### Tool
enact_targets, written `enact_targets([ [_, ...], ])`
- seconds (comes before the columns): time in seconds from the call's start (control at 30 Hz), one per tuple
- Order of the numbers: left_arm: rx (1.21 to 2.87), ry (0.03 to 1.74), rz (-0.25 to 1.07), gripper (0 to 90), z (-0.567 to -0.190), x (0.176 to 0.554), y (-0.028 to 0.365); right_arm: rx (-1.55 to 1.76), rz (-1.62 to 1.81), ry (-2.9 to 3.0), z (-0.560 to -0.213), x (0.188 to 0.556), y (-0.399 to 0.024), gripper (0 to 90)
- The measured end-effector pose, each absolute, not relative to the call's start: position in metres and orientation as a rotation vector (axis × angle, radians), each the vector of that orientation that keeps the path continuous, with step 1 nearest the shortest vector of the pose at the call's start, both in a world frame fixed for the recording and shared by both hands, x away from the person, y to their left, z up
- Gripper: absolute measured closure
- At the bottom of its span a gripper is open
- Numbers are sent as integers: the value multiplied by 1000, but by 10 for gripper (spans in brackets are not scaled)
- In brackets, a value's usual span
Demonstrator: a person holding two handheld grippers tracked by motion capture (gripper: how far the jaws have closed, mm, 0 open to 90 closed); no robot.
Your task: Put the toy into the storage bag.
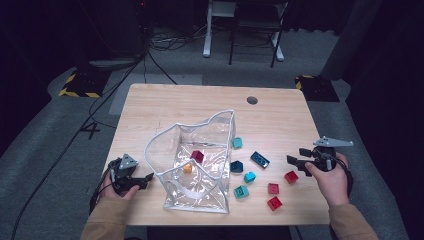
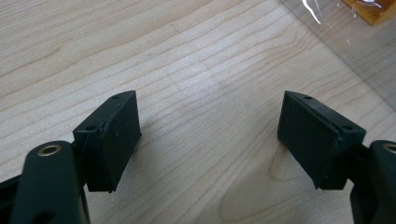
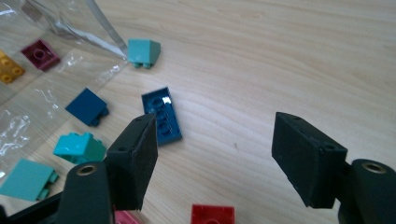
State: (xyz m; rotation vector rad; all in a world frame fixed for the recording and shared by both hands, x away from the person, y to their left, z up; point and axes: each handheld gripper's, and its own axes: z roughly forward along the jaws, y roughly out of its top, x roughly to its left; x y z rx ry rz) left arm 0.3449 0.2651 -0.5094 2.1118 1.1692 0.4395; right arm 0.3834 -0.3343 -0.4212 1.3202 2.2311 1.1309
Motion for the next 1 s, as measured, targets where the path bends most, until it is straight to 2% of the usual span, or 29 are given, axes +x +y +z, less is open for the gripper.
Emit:
enact_targets([
  [0.67, 2113, 1170, 439, 216, -509, 345, 265, 1365, 954, 2305, -477, 368, -340, 380],
  [0.77, 2113, 1170, 440, 216, -509, 345, 265, 1342, 929, 2319, -481, 367, -338, 457],
  [0.83, 2114, 1170, 440, 216, -509, 345, 265, 1331, 901, 2334, -482, 366, -336, 563],
  [1.0, 2113, 1170, 439, 216, -509, 345, 265, 1315, 894, 2334, -480, 365, -336, 591],
])
